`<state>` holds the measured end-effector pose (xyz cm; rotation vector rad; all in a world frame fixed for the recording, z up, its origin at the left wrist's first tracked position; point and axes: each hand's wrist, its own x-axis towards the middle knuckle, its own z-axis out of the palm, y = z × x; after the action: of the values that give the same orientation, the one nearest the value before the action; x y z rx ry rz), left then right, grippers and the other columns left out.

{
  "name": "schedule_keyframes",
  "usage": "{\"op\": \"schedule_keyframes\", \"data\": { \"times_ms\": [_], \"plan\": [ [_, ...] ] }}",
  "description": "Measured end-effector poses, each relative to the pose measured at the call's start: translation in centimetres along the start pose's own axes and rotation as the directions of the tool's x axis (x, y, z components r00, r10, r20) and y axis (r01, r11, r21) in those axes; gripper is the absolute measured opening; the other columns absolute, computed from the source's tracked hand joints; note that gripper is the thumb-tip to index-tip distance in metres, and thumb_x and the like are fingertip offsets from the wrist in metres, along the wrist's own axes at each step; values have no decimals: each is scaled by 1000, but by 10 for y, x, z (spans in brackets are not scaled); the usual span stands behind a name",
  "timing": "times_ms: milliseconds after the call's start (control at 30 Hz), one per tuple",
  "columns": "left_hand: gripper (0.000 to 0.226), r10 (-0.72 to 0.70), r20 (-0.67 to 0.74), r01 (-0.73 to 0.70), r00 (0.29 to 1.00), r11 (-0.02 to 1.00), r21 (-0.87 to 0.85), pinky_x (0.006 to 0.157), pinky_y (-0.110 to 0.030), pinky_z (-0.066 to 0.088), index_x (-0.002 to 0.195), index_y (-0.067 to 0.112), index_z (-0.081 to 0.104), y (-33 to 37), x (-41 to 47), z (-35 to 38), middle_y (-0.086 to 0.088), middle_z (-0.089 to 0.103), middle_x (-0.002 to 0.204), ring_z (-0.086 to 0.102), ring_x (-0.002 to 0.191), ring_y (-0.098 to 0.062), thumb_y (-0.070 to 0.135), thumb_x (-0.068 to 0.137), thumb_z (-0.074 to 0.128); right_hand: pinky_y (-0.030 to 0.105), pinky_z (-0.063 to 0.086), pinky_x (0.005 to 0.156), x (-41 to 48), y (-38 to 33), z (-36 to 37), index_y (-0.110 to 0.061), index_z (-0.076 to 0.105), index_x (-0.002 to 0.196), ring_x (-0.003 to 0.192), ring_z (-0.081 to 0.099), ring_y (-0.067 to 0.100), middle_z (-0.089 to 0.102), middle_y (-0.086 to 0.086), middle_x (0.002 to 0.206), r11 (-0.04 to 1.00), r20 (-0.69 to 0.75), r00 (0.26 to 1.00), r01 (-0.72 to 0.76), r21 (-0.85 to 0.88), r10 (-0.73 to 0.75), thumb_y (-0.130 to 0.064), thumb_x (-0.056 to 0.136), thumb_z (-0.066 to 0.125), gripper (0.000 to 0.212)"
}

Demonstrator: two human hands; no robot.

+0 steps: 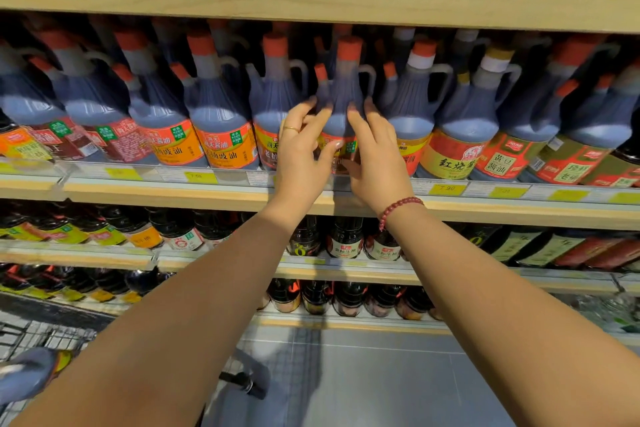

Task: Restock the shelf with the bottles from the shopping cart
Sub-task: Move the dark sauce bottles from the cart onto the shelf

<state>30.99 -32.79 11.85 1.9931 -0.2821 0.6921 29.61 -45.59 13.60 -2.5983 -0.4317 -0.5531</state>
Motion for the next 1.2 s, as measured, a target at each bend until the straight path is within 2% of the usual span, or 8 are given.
{"op": "schedule_keyframes", "data": {
  "times_ms": [100, 167, 267, 367, 533, 700, 833, 1200],
  "plan": [
    [47, 57, 50, -60, 997, 996, 65, 98, -36, 48, 125, 8, 58, 9, 1, -9, -11, 44, 134, 48, 118, -20, -4, 81, 65, 31, 32, 106, -1, -5, -9, -10, 25, 144, 139, 21, 28, 20, 14, 152, 999, 28, 1000, -15, 32, 14, -1, 80, 62, 75],
    [50, 119, 108, -138, 987, 973, 187, 109, -21, 31, 128, 8, 56, 11, 2, -14, -13, 46, 136, 43, 125, -24, -5, 81, 63, 27, 26, 108, -3, -12, -13, -9, 24, 145, 141, 19, 27, 16, 12, 154, 999, 25, 1000, -3, 48, 1, 0, 82, 59, 72],
    [54, 172, 178, -217, 969, 938, 271, 106, -5, 13, 129, 3, 53, 15, 4, -19, -18, 49, 134, 36, 125, -21, -9, 78, 61, 34, 22, 115, -6, -18, -11, -6, 22, 146, 142, 18, 30, 18, 12, 154, 998, 43, 999, 24, 52, -26, 5, 80, 58, 76],
    [53, 186, 201, -241, 962, 922, 301, 106, -10, 15, 125, -1, 56, 17, 8, -20, -21, 54, 128, 41, 120, -28, -11, 74, 63, 33, 20, 115, -3, -19, -12, -5, 24, 145, 138, 24, 32, 24, 11, 152, 999, 46, 999, 10, 44, -12, 7, 76, 58, 77],
    [44, 121, 197, -185, 973, 918, 351, 98, -16, 25, 117, -4, 62, 25, 14, -16, -21, 61, 117, 52, 111, -36, -11, 74, 62, 40, 36, 107, 11, -14, -14, -4, 41, 134, 124, 41, 33, 42, 13, 139, 999, 87, 996, 7, 31, -10, 9, 70, 55, 67],
    [34, 5, 230, -109, 973, 891, 440, 97, -33, 36, 115, 2, 64, 33, 30, -10, -17, 60, 123, 49, 113, -34, -3, 83, 55, 40, 38, 107, 28, -8, -14, -8, 34, 140, 141, 23, 31, 18, 10, 156, 999, 183, 982, -47, 1, 46, 7, 74, 57, 71],
    [30, -50, 225, -66, 973, 876, 478, 89, -31, 38, 112, 3, 65, 35, 40, -8, -17, 62, 118, 53, 110, -33, 0, 85, 55, 37, 34, 110, 42, -7, -14, -12, 15, 148, 145, 11, 28, 3, 7, 158, 997, 251, 965, -65, -35, 72, 4, 77, 56, 84],
    [53, -99, 289, -32, 952, 909, 415, 109, -29, 30, 134, 11, 50, 24, 46, -6, -12, 49, 140, 42, 130, -28, 4, 83, 61, 30, 20, 115, 47, -8, -13, -12, 9, 149, 145, 6, 27, 0, 9, 158, 994, 280, 956, -102, 26, 91, 6, 76, 56, 88]
  ]
}}
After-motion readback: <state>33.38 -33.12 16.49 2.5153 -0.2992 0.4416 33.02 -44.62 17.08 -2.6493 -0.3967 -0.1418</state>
